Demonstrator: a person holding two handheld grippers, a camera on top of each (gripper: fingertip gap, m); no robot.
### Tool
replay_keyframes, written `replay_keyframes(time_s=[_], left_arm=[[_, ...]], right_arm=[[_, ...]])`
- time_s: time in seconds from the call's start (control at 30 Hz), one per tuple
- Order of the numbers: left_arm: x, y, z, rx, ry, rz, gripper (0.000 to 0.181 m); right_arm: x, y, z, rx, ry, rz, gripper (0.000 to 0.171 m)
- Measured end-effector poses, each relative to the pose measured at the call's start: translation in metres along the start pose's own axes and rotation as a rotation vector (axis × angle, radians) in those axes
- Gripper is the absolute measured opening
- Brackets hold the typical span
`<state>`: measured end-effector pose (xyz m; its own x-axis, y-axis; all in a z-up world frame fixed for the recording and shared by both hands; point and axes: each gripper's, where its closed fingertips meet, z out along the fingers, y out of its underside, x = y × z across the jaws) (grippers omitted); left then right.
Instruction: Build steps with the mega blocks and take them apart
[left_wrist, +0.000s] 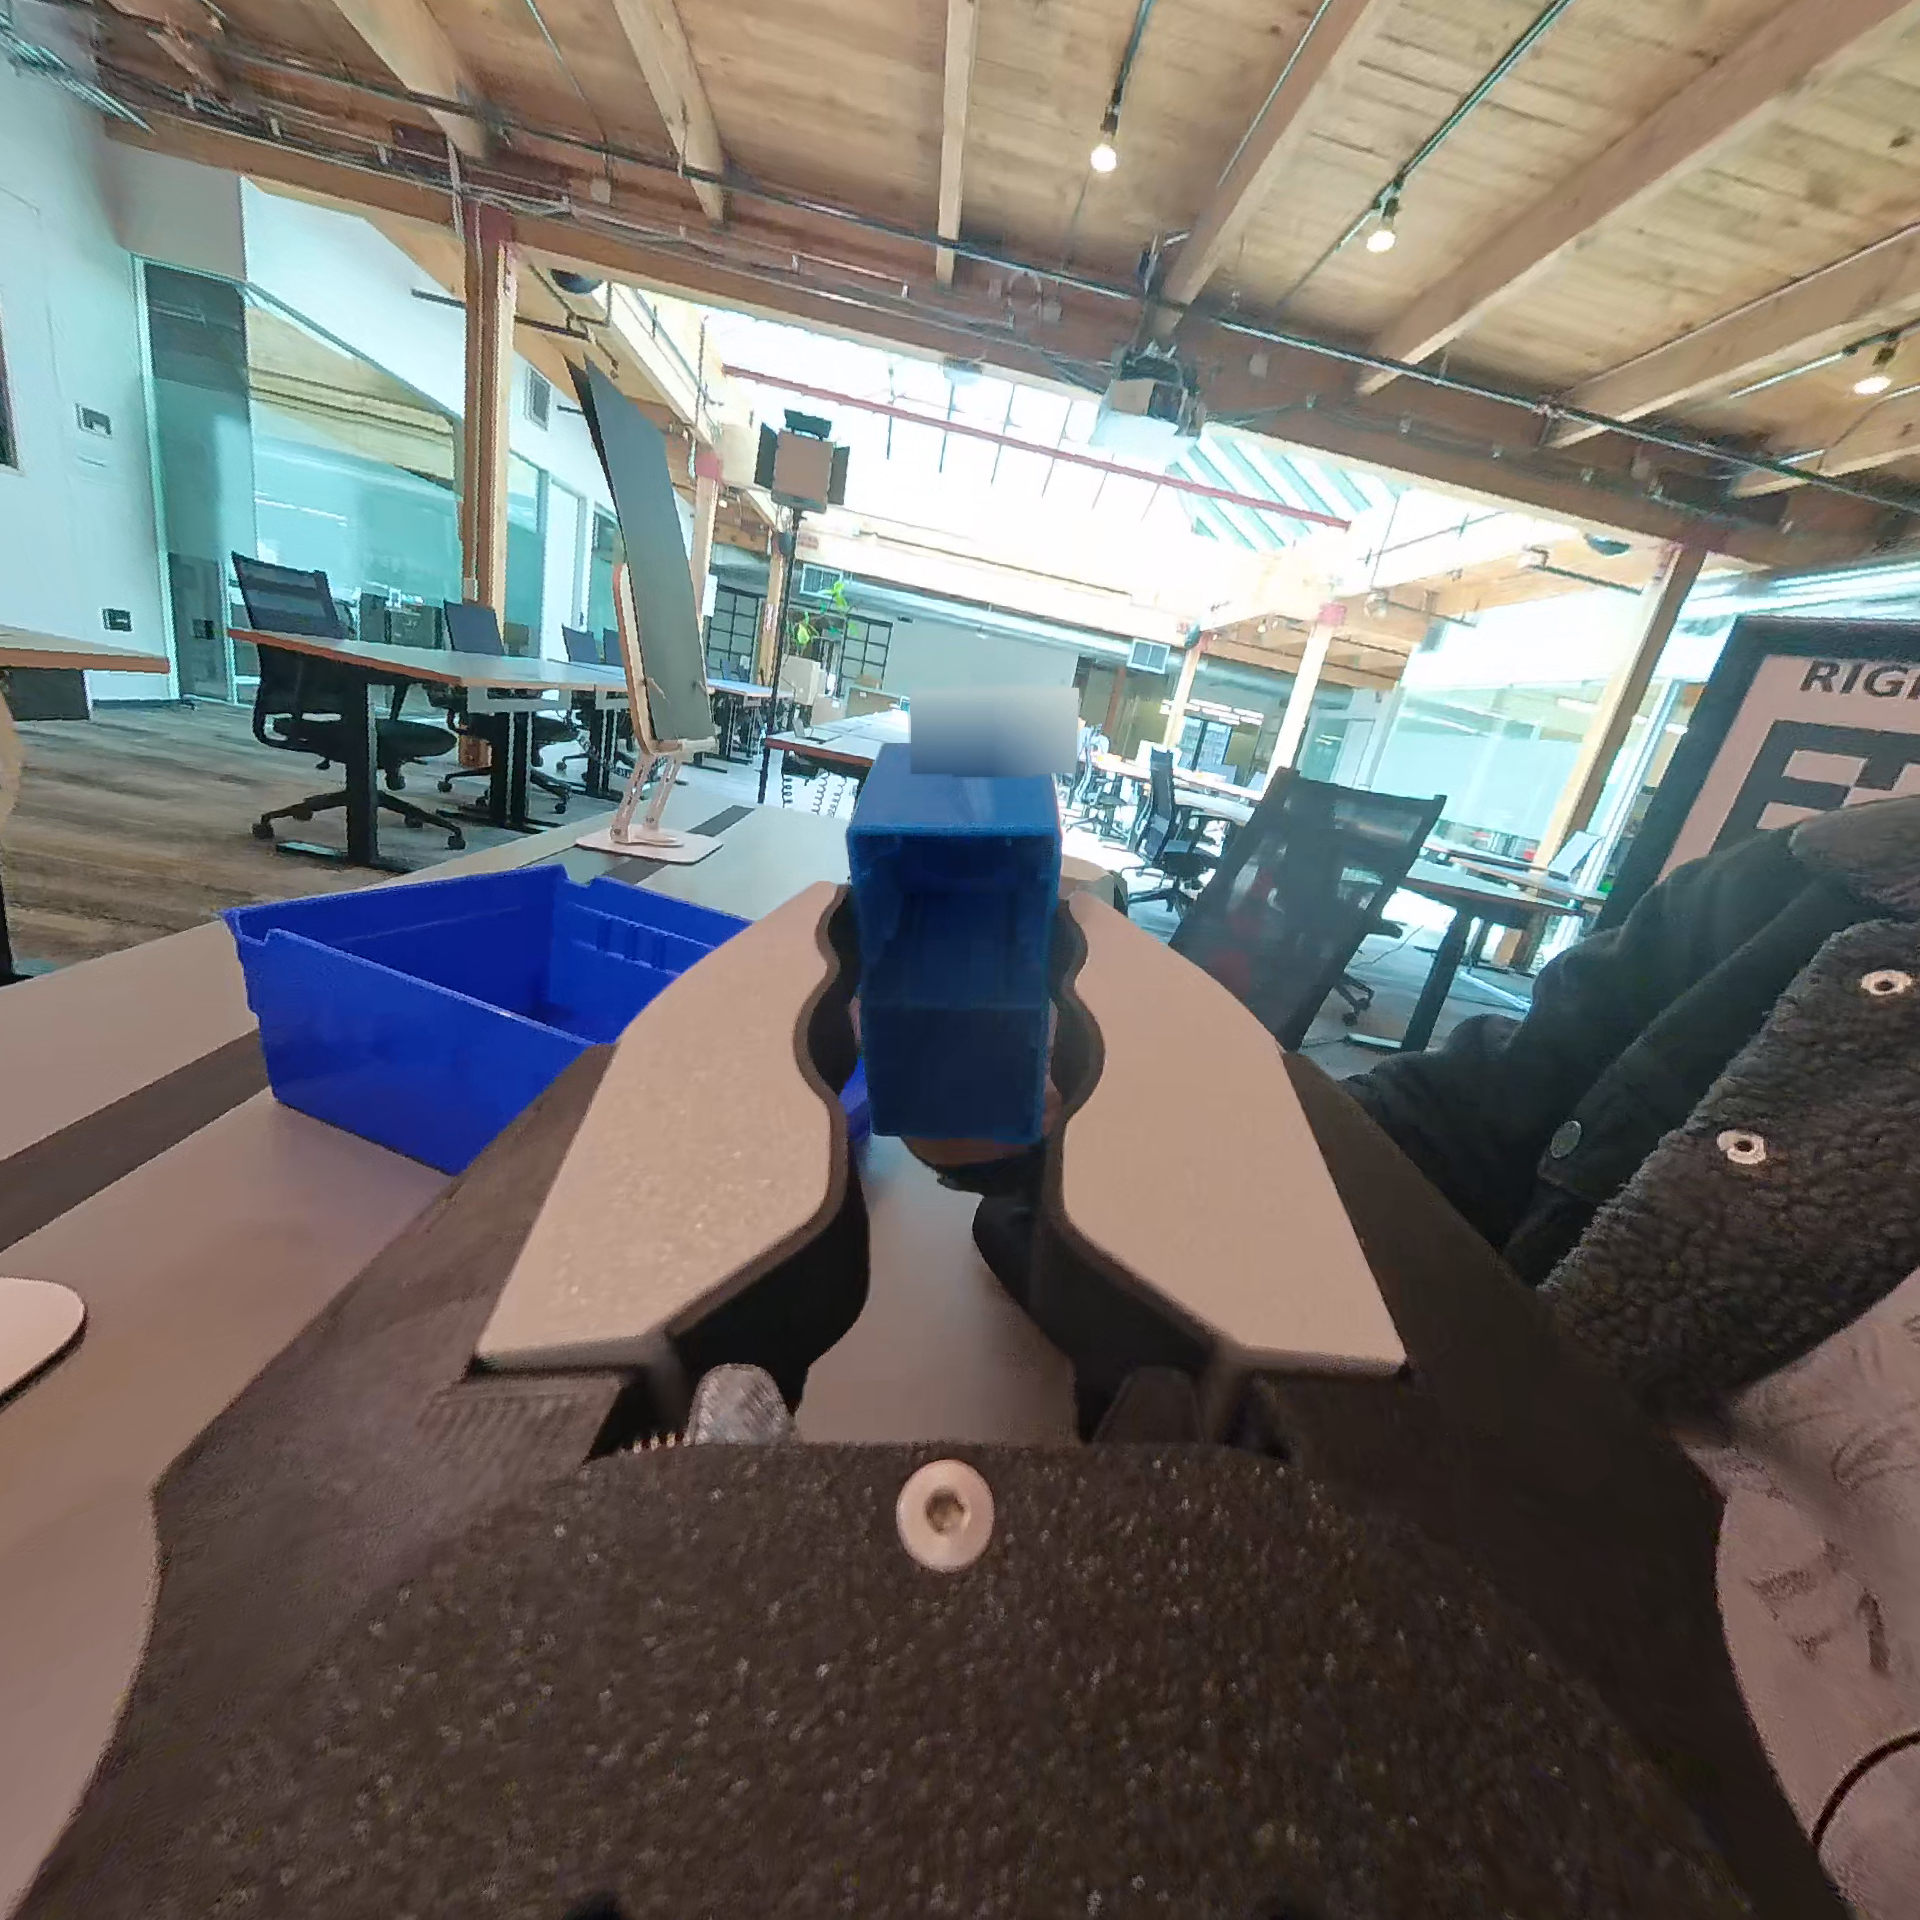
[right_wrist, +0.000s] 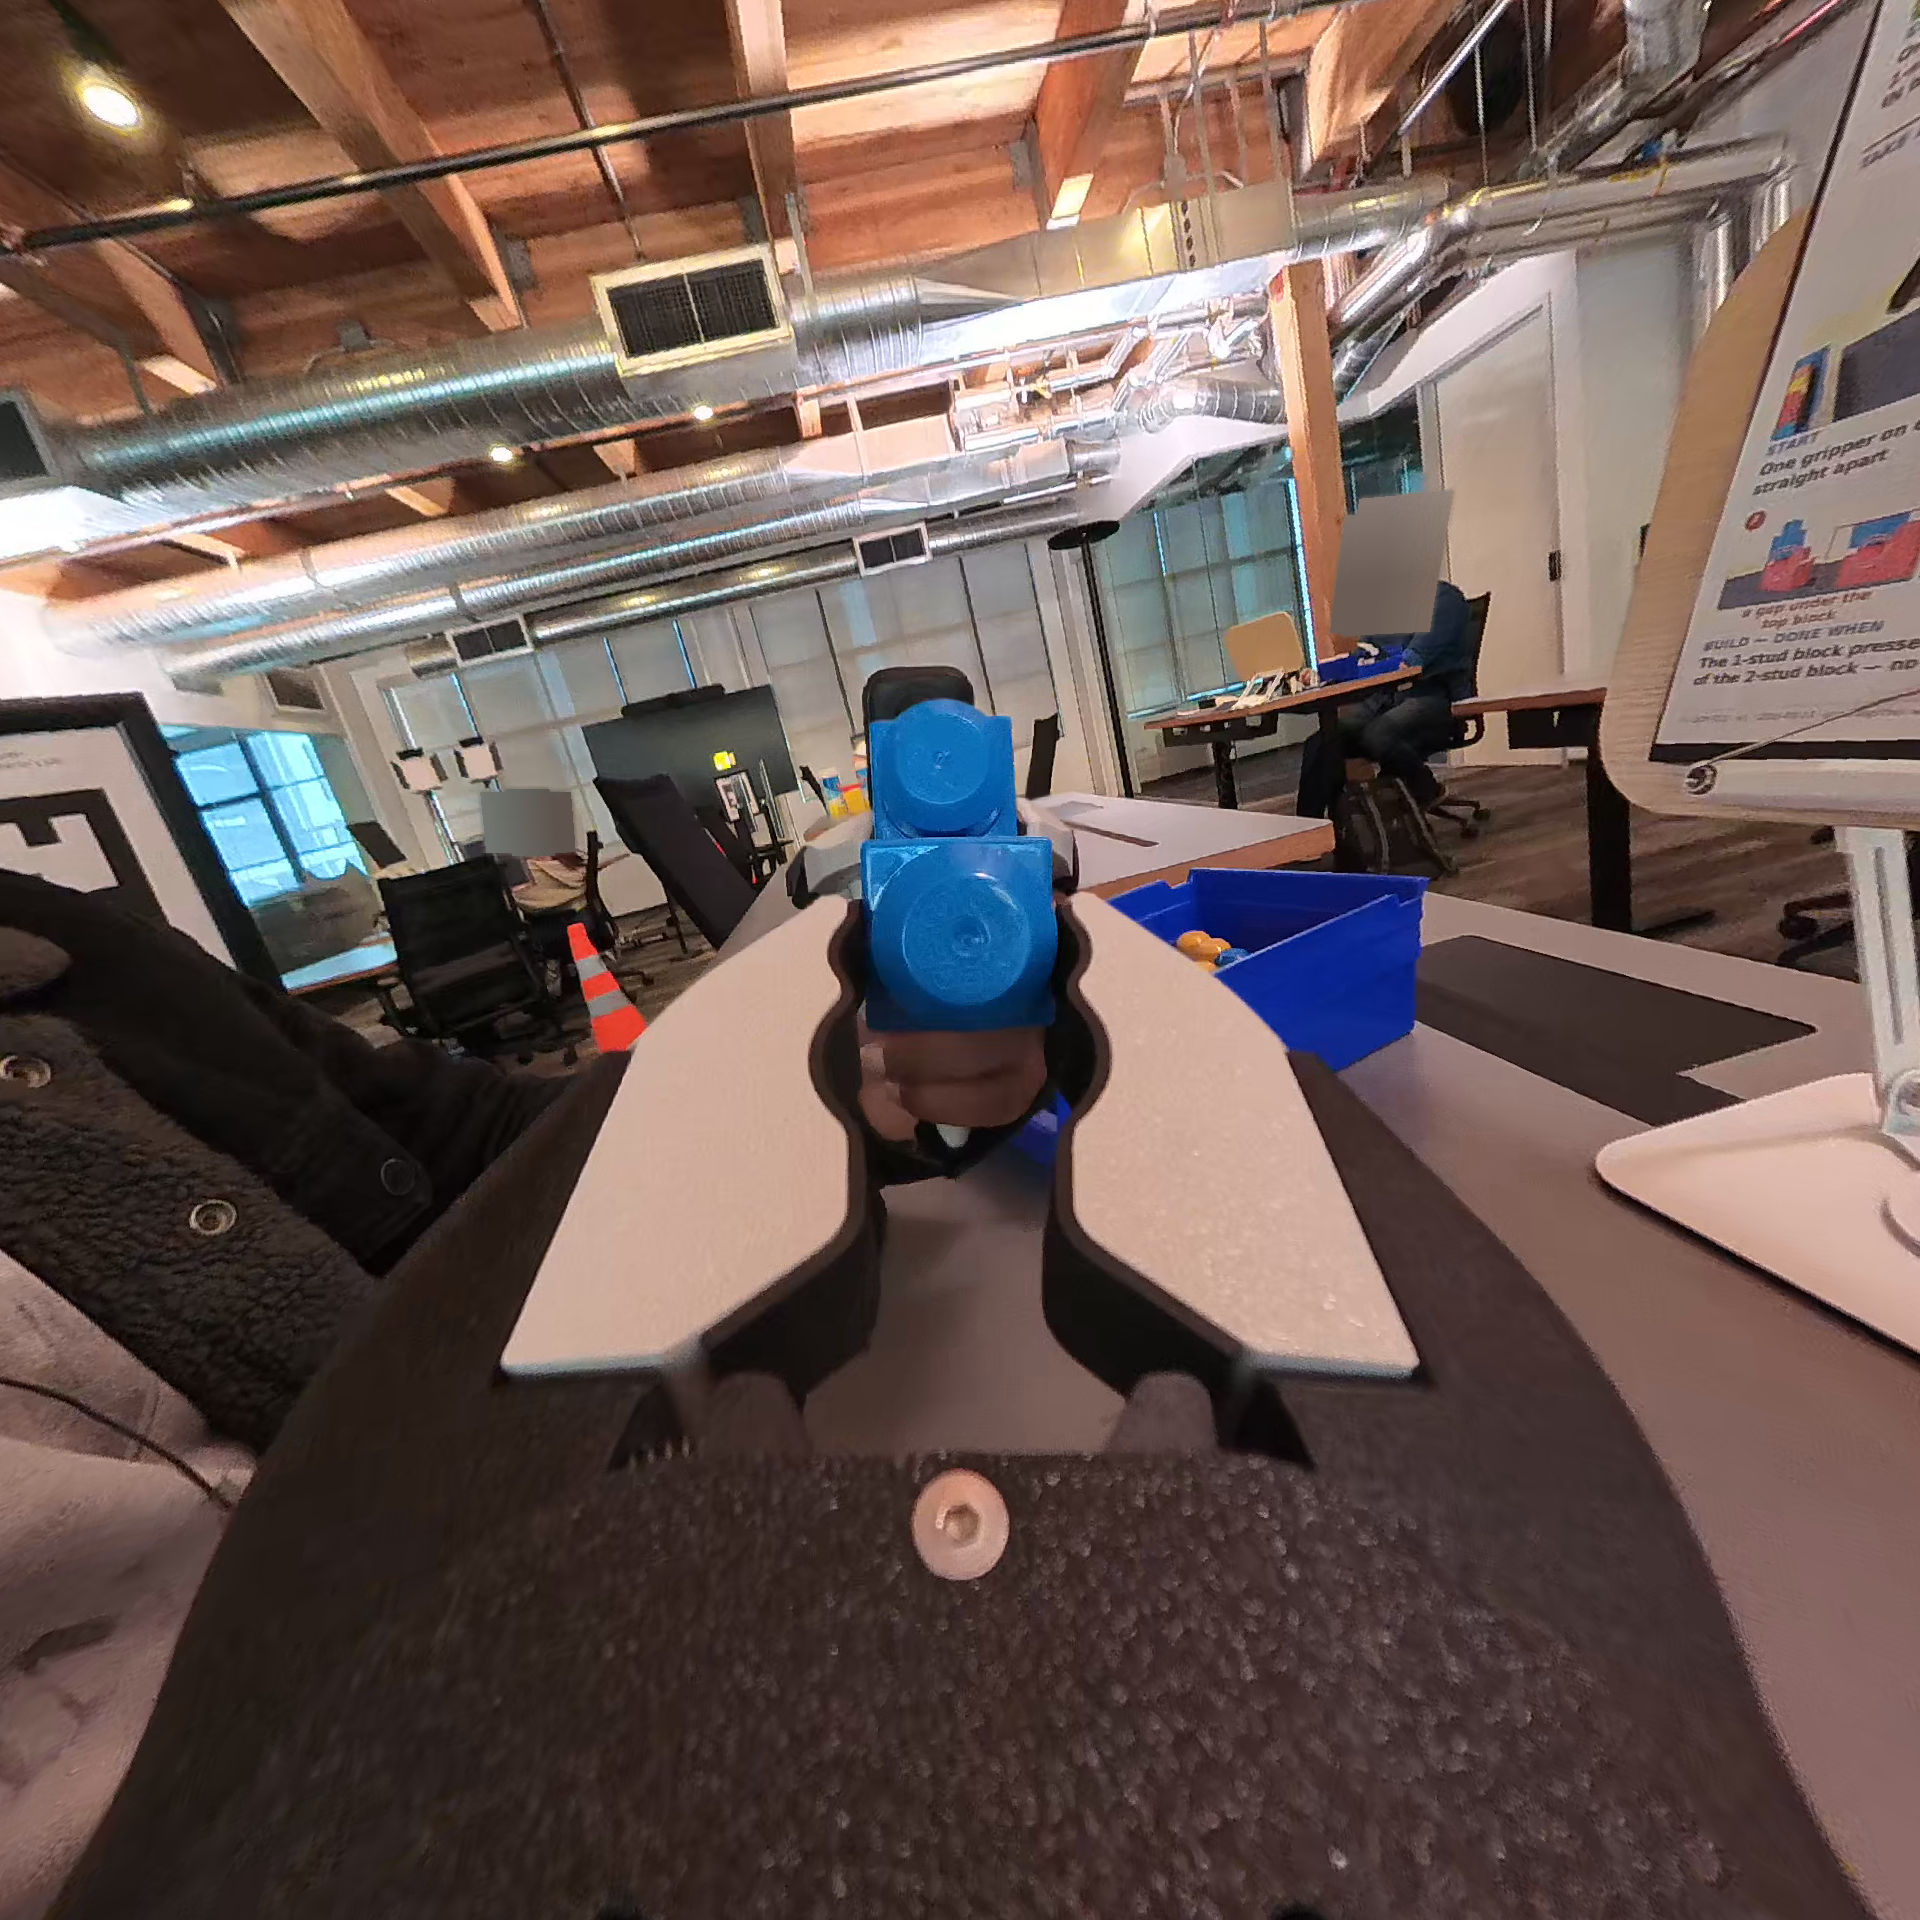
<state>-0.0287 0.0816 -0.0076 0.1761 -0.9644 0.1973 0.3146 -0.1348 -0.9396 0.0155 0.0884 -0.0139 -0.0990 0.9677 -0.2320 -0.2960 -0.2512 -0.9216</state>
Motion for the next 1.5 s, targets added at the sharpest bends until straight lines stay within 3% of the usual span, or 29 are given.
replay_keyframes(time_s=[0.37, 0.57, 0.9, 1.2, 1.5], left_arm=[[-0.001, -0.003, 0.001, 0.041, -0.01, -0.01, 0.036], [-0.003, -0.009, -0.003, 0.131, 0.011, -0.045, 0.036], [-0.005, -0.019, -0.008, 0.183, 0.003, -0.041, 0.036], [-0.007, -0.015, -0.008, 0.116, -0.027, -0.001, 0.036], [-0.006, 0.009, -0.004, -0.057, -0.019, 0.036, 0.036]], right_arm=[[0.002, 0.005, 0.005, 0.009, 0.042, -0.035, 0.034], [0.002, -0.002, 0.011, 0.179, 0.079, -0.002, 0.034], [0.002, 0.015, 0.02, 0.19, 0.112, 0.02, 0.035], [0.007, 0.014, 0.019, 0.191, 0.121, 0.045, 0.034], [0.006, 0.0, 0.008, 0.106, 0.124, -0.09, 0.034]])
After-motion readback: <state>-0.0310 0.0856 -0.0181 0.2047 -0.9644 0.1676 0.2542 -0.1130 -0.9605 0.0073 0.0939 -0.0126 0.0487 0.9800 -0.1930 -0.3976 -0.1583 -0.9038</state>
